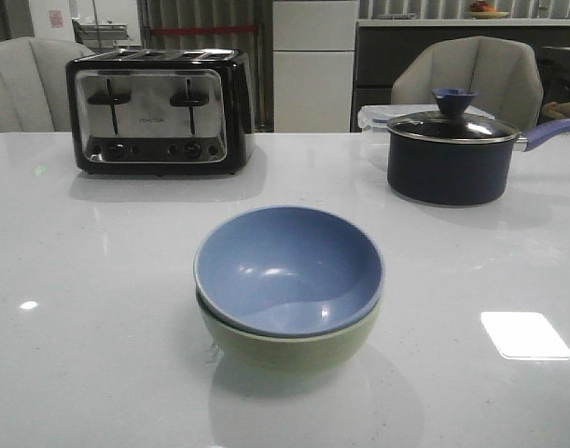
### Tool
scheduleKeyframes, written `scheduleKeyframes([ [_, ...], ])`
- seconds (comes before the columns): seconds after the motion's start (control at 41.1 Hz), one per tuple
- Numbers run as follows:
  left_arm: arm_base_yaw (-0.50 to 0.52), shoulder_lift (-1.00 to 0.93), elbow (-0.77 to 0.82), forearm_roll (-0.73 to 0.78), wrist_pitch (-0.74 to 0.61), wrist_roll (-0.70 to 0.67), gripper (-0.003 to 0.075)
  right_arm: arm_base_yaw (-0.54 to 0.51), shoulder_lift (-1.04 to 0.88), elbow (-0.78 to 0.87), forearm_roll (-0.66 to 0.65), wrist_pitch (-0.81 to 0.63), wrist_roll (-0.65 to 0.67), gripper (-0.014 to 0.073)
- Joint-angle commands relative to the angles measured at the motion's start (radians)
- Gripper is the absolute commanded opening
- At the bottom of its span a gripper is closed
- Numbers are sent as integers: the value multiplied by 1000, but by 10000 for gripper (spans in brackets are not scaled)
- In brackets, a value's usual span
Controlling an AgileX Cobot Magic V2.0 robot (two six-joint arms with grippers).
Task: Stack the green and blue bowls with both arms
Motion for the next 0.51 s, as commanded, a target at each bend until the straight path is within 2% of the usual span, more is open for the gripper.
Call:
scheduleKeyframes([
  [0.0,-1,-20,5,0,-91,-11,93,-67,-64,58,-8,-167,-1,57],
  [0.195,-1,-20,5,0,-96,-11,93,-104,-155,192,-8,-211,-1,57],
  [0.341,-1,-20,5,0,-96,-11,93,-104,-172,307,-4,-331,-1,57],
  [0.487,-1,-20,5,0,-91,-11,93,-104,-172,310,-4,-349,-1,57],
])
